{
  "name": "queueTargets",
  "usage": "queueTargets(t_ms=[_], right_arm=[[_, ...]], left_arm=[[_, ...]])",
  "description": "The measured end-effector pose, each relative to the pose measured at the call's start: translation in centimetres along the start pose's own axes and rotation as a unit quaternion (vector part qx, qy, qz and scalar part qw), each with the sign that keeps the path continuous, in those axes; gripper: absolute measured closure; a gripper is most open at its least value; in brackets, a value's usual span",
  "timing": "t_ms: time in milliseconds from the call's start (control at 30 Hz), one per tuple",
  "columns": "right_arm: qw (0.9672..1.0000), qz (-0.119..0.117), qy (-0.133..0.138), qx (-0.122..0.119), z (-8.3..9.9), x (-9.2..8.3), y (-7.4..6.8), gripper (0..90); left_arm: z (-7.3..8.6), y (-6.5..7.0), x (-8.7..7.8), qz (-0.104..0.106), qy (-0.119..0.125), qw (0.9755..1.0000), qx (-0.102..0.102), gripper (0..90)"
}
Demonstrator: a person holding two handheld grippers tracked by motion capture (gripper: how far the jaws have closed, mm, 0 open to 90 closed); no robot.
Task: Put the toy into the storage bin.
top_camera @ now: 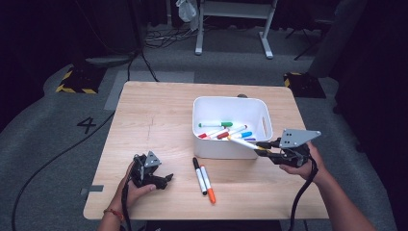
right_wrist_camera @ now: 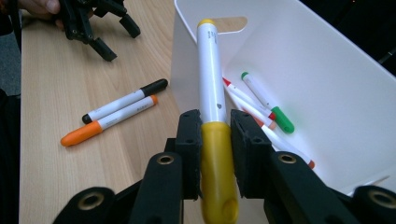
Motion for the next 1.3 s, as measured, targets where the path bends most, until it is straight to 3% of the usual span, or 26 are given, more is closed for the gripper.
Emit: queueTargets(t_ms=[267,667,833,1067,1300], right_arm=[[0.9999,0.002,0.010,-0.010,-1.9,-0.4,2.1,74.6],[0.9997,0.003,-0.011,-0.022,-3.1,2.4,5.1,74.6],[0.9999,-0.001,-0.007,-0.013,-3.4,3.2,6.0,74.6],[0.9994,-0.021,-0.027,-0.005,-3.3,5.4,7.1,74.6],[0.9952,-0.055,-0.080,-0.014,-2.0,7.6,6.9,74.6]], left_arm=[[0.0,0.0,0.0,0.000,0.000,1.0000,0.000,13.7],[0.0,0.0,0.0,0.000,0.000,1.0000,0.000,13.7],[0.0,0.0,0.0,0.000,0.000,1.0000,0.000,13.7],[0.0,0.0,0.0,0.000,0.000,1.0000,0.000,13.7],[0.0,0.0,0.0,0.000,0.000,1.0000,0.000,13.7]])
Point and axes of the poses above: each handheld gripper's, and its own axes: x roughly forward along the jaws, z roughly out of its underside, y roughly to its right, the point moved 8 cm from there along x, roughly forward along the jaws, and after that the axes turned 4 degrees about z, right-handed, at the moved point
